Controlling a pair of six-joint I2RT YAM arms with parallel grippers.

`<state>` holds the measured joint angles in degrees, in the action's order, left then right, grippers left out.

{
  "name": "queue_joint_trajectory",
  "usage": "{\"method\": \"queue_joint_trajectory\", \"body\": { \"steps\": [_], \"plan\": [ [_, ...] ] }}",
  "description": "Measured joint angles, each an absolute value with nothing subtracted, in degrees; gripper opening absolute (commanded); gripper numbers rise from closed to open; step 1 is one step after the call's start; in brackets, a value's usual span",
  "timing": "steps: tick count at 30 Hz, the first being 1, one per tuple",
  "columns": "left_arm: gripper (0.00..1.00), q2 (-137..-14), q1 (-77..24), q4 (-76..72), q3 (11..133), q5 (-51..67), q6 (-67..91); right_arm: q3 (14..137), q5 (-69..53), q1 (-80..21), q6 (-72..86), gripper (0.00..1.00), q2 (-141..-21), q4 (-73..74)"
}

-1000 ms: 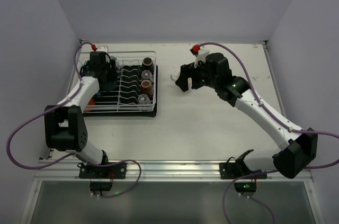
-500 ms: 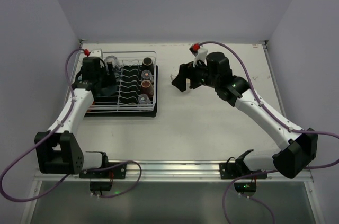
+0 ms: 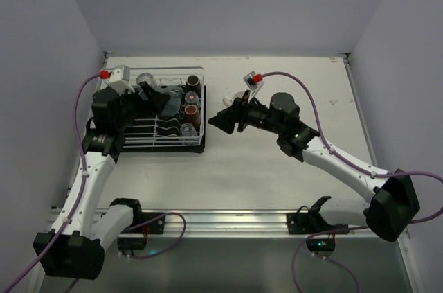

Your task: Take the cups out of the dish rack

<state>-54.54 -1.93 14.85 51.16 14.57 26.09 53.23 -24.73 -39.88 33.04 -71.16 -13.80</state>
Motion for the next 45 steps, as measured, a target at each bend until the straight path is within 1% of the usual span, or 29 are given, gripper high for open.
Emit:
{"method": "queue_joint_trajectory", "body": {
  "steps": [6, 9, 14, 21, 25, 34, 38, 40, 41, 42, 43, 44, 45],
  "plan": [
    [0.0, -53.6, -9.9, -1.2, 42.6, 22.7, 39.0, 50.9, -26.2, -41.7, 34.4, 0.66, -71.9, -23.4],
    [0.0, -53.5, -13.3, -9.5, 38.2, 25.2, 45.6, 50.9, -26.2, -42.5, 34.3, 0.66, -72.9, -25.6],
    [0.0, -51.7, -14.2, -16.9, 34.7, 26.2, 52.0, 49.6, -24.1, -43.4, 34.4, 0.66, -73.4, -28.1],
    [0.0, -48.0, -14.3, -24.6, 33.5, 26.7, 56.8, 44.8, -20.7, -43.4, 34.6, 0.65, -71.4, -29.6],
    [0.0, -47.7, -15.2, -27.4, 32.2, 26.9, 59.1, 45.0, -21.8, -43.6, 35.1, 0.64, -71.9, -30.9],
    [0.0, -47.9, -17.1, -28.2, 31.0, 26.7, 60.6, 47.4, -23.6, -45.7, 34.9, 0.62, -73.7, -32.7],
    [0.0, -49.0, -20.0, -29.1, 31.0, 26.3, 60.8, 49.4, -24.0, -45.8, 34.9, 0.57, -75.9, -34.1],
    [0.04, -49.9, -21.7, -29.2, 31.0, 25.5, 60.9, 50.1, -25.4, -45.9, 35.4, 0.49, -77.4, -35.6],
    [0.08, -50.3, -22.3, -29.2, 31.0, 25.0, 61.0, 50.2, -25.6, -46.1, 35.6, 0.41, -77.8, -36.3],
    [0.21, -50.4, -22.7, -29.3, 31.0, 24.2, 61.1, 50.1, -26.1, -46.2, 36.2, 0.24, -78.1, -37.0],
    [0.31, -50.4, -22.7, -29.7, 31.0, 23.6, 61.6, 49.9, -26.5, -46.2, 37.1, 0.17, -78.4, -38.3],
    [0.43, -50.4, -22.8, -30.6, 31.0, 23.7, 63.1, 49.3, -27.2, -46.2, 38.5, 0.1, -78.5, -40.8],
    [0.67, -50.2, -23.0, -31.5, 31.0, 23.7, 64.4, 48.5, -27.9, -46.2, 39.6, 0.03, -78.3, -44.0]
  ]
}}
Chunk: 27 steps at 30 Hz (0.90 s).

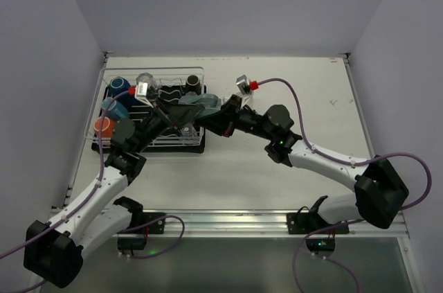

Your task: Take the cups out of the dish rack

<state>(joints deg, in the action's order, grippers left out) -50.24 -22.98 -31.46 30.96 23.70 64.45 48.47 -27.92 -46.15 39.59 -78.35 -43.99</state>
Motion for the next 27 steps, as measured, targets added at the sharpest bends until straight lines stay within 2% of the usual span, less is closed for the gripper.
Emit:
{"method": "queue_joint_trajectory", "body": {
  "steps": [2, 3, 4, 9, 15, 19, 23, 27],
  "plan": [
    [0.85, -49.5, -23.5, -31.9, 31.0, 23.6, 66.3, 46.7, -27.9, -46.5, 39.4, 0.0, -77.1, -48.6],
    [0.99, -48.9, -24.0, -31.3, 31.1, 23.6, 66.1, 45.7, -27.7, -46.7, 39.3, 0.0, -76.2, -49.3],
    [1.0, -48.5, -24.4, -30.3, 31.2, 23.6, 64.9, 44.8, -27.5, -47.0, 39.3, 0.0, -75.3, -49.5],
    [1.0, -46.0, -24.3, -17.2, 34.9, 20.6, 52.7, 43.7, -23.0, -46.9, 36.7, 0.0, -71.0, -39.7],
    [1.0, -38.7, -24.3, -1.3, 40.0, 17.5, 37.6, 45.4, -17.6, -43.7, 31.9, 0.0, -67.0, -20.1],
    [1.0, -35.3, -24.3, 8.0, 42.9, 13.3, 29.6, 52.0, -13.8, -39.1, 28.4, 0.0, -66.3, -3.9],
    [1.0, -32.6, -24.3, 14.9, 44.2, 4.6, 22.9, 62.0, -9.1, -30.5, 24.4, 0.0, -66.6, 11.8],
    [1.0, -31.5, -24.3, 18.2, 43.7, -1.1, 19.5, 73.6, -0.3, -25.8, 20.1, 0.0, -71.4, 23.5]
  ]
}}
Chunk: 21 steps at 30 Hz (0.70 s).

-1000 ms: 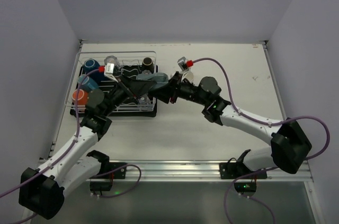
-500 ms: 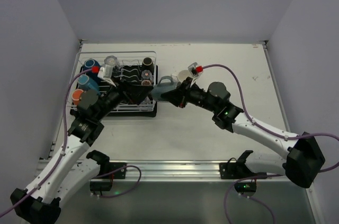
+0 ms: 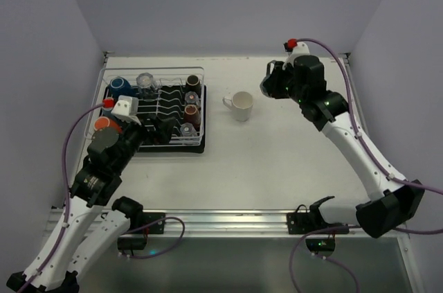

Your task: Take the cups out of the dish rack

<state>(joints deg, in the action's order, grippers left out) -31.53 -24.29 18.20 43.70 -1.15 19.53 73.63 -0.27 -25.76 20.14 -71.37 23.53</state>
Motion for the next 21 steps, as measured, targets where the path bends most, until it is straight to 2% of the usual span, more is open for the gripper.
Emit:
{"method": "queue_joint_trajectory", "body": {
  "steps": [4, 11, 21],
  "plan": [
    [1.0, -31.2, -24.3, 18.9, 41.2, -3.2, 17.5, 81.8, 4.3, -24.5, 16.8, 0.0, -80.8, 30.1],
    [1.0, -31.9, -24.3, 19.5, 39.7, -3.4, 16.3, 88.3, 6.7, -22.9, 13.9, 0.0, -97.7, 37.9],
    [1.0, -32.6, -23.9, 19.4, 39.6, -3.1, 15.4, 91.6, 6.5, -21.8, 12.9, 0.0, -108.4, 39.4]
  ]
}}
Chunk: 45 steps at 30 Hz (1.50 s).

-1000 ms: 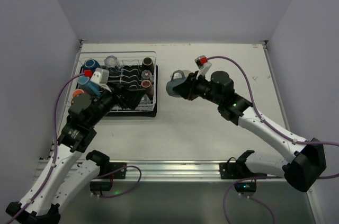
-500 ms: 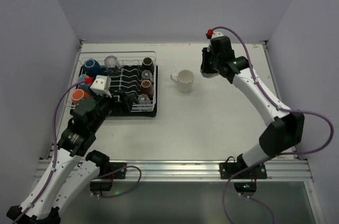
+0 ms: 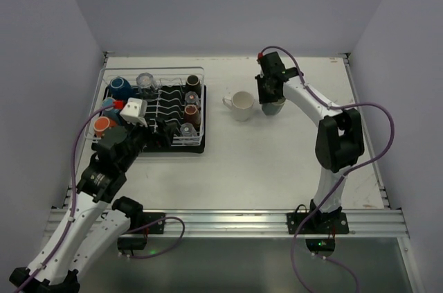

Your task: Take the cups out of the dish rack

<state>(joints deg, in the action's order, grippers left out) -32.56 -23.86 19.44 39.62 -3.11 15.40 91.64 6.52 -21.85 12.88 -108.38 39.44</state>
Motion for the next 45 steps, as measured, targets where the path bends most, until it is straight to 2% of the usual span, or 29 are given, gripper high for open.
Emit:
{"method": "queue_joint_trajectory", "body": {
  "steps": [11, 20, 21, 25, 28, 29, 33, 40, 45],
  "plan": [
    [1.0, -34.0, -22.5, 19.4, 39.6, -2.8, 15.4, 90.4, 5.0, -20.9, 12.8, 0.0, -111.0, 34.6],
    [1.0, -34.6, -21.8, 19.4, 39.6, -2.8, 15.4, 90.4, 4.5, -20.8, 12.8, 0.06, -114.2, 32.9],
    [1.0, -34.6, -21.7, 19.4, 39.6, -2.8, 15.4, 90.4, 4.5, -20.7, 12.8, 0.08, -114.4, 32.8],
    [1.0, -34.7, -21.3, 19.4, 39.6, -2.8, 15.4, 90.4, 4.8, -20.7, 12.8, 0.26, -114.4, 32.5],
    [1.0, -34.8, -21.0, 19.4, 39.6, -2.9, 15.4, 90.4, 5.0, -20.7, 12.9, 0.34, -114.3, 32.2],
    [1.0, -34.9, -20.9, 19.4, 39.6, -2.9, 15.4, 90.4, 5.1, -20.7, 12.9, 0.4, -114.3, 32.1],
    [1.0, -35.2, -20.7, 19.4, 39.6, -3.5, 15.4, 90.4, 5.0, -20.7, 13.1, 0.52, -112.6, 32.2],
    [1.0, -35.6, -20.6, 20.1, 39.8, -6.3, 15.5, 89.9, 5.1, -20.7, 13.0, 0.52, -102.0, 32.1],
    [1.0, -38.7, -20.6, 23.5, 44.3, -13.5, 16.4, 84.3, 4.9, -20.7, 14.0, 0.51, -90.1, 30.9]
  ]
}}
